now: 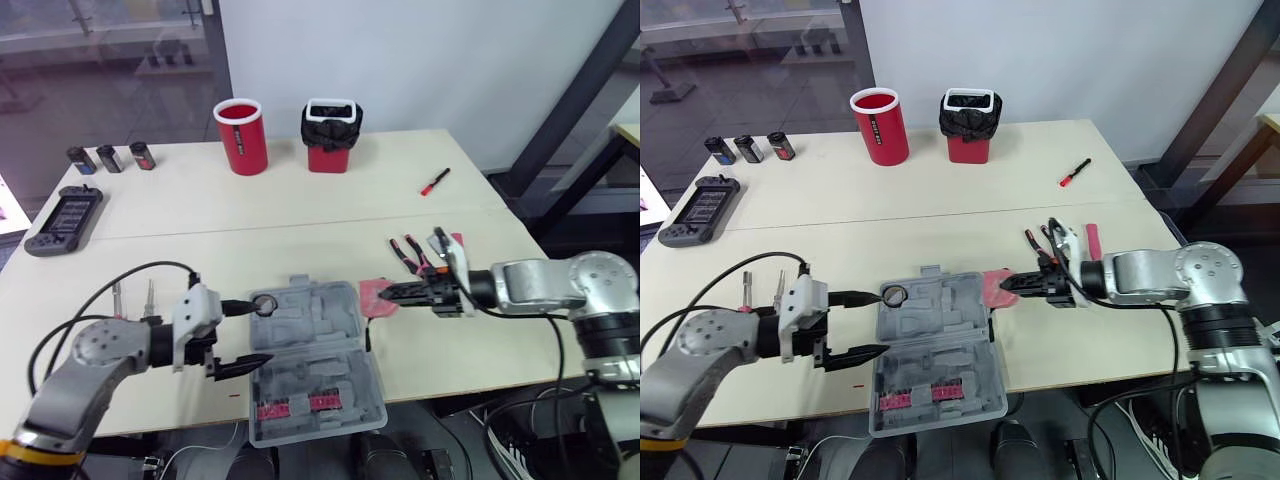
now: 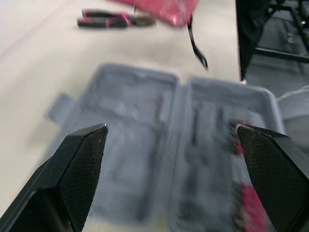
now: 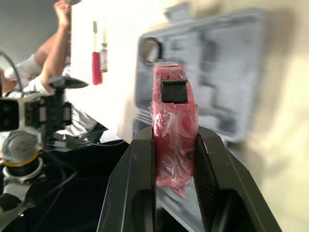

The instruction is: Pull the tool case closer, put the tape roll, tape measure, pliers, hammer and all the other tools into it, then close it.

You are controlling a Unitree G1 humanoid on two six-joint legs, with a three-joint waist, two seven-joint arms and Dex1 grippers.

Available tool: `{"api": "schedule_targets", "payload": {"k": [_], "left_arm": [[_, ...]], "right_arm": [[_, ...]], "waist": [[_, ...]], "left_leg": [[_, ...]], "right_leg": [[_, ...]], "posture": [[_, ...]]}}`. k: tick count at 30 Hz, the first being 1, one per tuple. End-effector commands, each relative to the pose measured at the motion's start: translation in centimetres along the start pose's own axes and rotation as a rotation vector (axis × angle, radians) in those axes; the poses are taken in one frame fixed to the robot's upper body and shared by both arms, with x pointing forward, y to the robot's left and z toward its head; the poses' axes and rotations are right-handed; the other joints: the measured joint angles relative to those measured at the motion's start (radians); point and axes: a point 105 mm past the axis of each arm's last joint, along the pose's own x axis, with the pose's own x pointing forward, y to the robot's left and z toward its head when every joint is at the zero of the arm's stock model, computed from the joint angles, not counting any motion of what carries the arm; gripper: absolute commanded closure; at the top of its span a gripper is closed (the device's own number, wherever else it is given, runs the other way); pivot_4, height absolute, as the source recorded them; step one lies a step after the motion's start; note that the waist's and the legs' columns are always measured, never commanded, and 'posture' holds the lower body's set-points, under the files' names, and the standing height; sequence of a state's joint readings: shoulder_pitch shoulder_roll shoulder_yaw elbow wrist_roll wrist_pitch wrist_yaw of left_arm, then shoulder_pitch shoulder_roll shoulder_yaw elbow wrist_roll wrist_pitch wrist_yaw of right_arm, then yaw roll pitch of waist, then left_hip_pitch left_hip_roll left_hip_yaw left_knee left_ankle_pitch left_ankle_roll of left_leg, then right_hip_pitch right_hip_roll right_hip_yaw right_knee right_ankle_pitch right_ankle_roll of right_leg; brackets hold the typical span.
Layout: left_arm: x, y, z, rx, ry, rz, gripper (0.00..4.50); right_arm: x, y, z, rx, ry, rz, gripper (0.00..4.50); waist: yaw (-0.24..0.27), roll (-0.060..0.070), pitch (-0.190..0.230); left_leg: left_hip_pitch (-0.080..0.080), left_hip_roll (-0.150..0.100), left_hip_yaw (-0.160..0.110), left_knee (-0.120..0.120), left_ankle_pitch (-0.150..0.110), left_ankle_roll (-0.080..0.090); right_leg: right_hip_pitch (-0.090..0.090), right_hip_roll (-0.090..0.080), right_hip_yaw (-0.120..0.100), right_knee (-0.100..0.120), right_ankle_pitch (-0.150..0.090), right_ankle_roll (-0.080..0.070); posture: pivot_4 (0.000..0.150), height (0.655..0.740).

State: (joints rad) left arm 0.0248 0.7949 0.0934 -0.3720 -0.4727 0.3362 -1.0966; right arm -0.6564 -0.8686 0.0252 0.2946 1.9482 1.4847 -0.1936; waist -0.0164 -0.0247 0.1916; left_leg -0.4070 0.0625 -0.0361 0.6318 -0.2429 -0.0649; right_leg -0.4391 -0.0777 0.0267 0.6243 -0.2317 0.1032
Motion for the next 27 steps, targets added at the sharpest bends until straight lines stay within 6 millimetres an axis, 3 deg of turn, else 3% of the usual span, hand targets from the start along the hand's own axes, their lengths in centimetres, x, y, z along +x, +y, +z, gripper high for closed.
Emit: {"api": "schedule_targets", "payload": {"k": [1,8,11,21,22,23,27], "left_arm": [[-2.2,0.1,-0.6,0.059,-0.069,0.083,0.04],[-3.2,-2.4,-4.2,0.013,-0.001,-0.061,0.04],[-2.9,-2.5,-4.0,0.008,-0.023,-0.087,0.04],[-2.3,-2.3,-3.9,0.035,-0.021,-0.104,0.04],[-2.3,-2.4,-3.8,0.036,-0.021,-0.105,0.00],[-2.3,-2.4,-3.8,0.035,-0.020,-0.107,0.00],[-2.2,-2.5,-3.7,0.029,-0.020,-0.114,0.00]], "right_arm": [[-2.0,-2.0,-2.2,0.055,0.045,-0.064,3.99],[-1.7,-5.6,-5.6,0.150,0.084,-0.212,3.99],[-1.2,-6.7,-6.3,0.189,0.082,-0.260,3.99],[-0.4,-7.9,-5.9,0.209,0.043,-0.303,3.99],[-0.5,-8.1,-5.8,0.207,0.037,-0.314,2.99],[-0.7,-8.2,-5.5,0.198,0.025,-0.325,2.75],[-1.6,-8.3,-4.4,0.154,-0.005,-0.352,0.83]], "waist": [[0.005,0.000,0.000],[0.000,0.001,0.000],[0.000,0.001,0.000],[0.000,0.001,0.000],[0.000,0.001,0.000],[0.001,0.001,0.000],[0.002,0.001,0.000]], "left_leg": [[0.000,0.000,0.000,0.000,-0.001,0.001],[-0.001,0.000,0.001,0.001,-0.002,0.004],[0.000,0.000,0.001,0.002,-0.002,0.004],[-0.001,0.000,0.001,0.005,-0.002,0.005],[-0.001,0.000,0.001,0.005,-0.002,0.005],[0.000,0.000,0.001,0.005,-0.002,0.005],[-0.001,0.000,0.001,0.005,-0.002,0.004]], "right_leg": [[0.000,0.000,0.000,-0.002,0.000,0.000],[0.001,0.000,0.000,-0.006,0.002,-0.002],[0.001,0.000,0.000,-0.006,0.003,-0.003],[0.003,0.000,0.000,-0.006,0.003,-0.003],[0.003,0.000,0.000,-0.006,0.003,-0.003],[0.003,0.000,0.000,-0.006,0.003,-0.003],[0.004,0.000,0.001,-0.006,0.003,-0.003]], "posture": [[0.150,0.7387],[0.150,0.7387],[0.150,0.7387],[0.150,0.7387],[0.150,0.7387],[0.150,0.7387],[0.150,0.7387]]}}
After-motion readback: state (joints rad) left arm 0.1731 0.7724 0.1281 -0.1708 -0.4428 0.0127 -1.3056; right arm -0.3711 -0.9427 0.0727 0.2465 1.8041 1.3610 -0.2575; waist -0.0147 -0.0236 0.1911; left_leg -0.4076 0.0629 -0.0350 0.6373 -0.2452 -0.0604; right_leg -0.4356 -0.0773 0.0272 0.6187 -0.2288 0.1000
